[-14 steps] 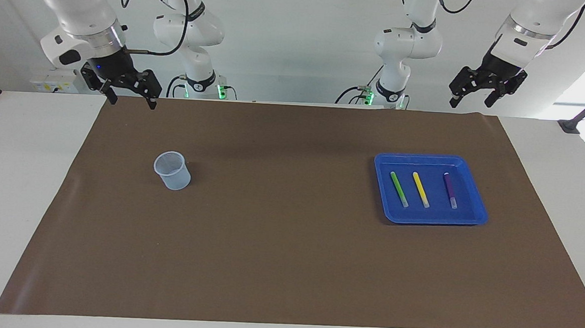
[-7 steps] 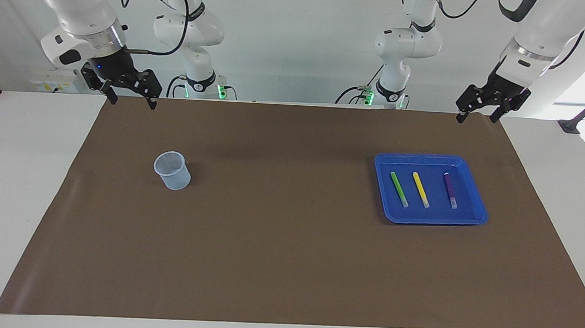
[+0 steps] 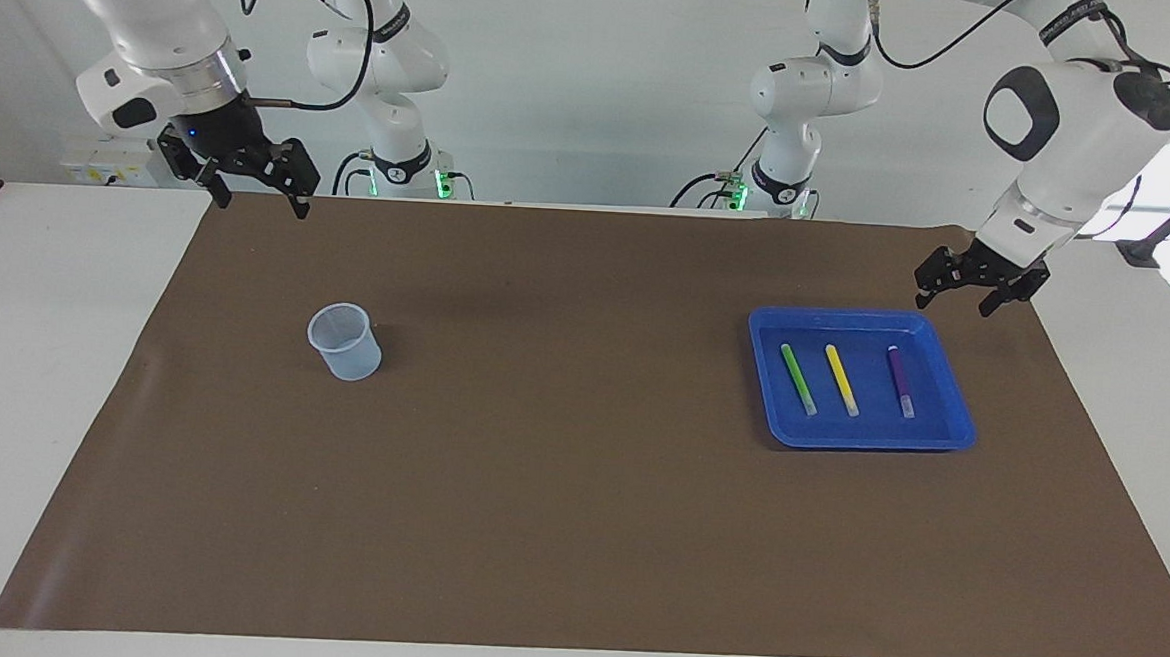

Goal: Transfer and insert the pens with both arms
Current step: 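Reach the left gripper down and grasp the purple pen in the tray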

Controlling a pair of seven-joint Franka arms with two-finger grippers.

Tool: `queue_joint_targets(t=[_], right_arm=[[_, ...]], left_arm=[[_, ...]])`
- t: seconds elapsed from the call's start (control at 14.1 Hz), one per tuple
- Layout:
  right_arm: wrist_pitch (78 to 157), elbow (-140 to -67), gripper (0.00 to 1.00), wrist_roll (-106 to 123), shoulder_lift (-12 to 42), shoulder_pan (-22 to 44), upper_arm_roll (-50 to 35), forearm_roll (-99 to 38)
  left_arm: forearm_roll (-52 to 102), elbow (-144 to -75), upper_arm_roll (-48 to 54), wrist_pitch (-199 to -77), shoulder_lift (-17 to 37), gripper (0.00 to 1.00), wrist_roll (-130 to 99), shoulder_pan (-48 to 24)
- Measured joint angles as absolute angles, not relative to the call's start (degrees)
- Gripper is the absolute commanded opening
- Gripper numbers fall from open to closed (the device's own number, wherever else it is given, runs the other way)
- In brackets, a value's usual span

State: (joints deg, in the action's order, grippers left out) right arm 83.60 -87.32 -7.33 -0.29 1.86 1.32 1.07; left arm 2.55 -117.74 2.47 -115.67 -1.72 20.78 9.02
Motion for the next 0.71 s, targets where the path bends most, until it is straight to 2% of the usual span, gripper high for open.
queue_joint_targets(t=[0.36,0.57,0.71], right_arm=[[83.6,-87.3,1.00,-7.3,-0.3,1.9,1.3,1.1],[83.6,-87.3,1.00,-7.3,-0.3,1.9,1.3,1.1],[83.6,-87.3,1.00,-7.3,-0.3,1.9,1.3,1.1]], left_arm=[[2.5,-118.2,2.5,-124.3,8.0,0.89,23.7,9.3],[1.5,-118.7,2.6,-126.9,10.8,0.82,24.0,9.3],[1.3,-118.9,2.6,-127.5,11.8,0.81,24.0,9.3]])
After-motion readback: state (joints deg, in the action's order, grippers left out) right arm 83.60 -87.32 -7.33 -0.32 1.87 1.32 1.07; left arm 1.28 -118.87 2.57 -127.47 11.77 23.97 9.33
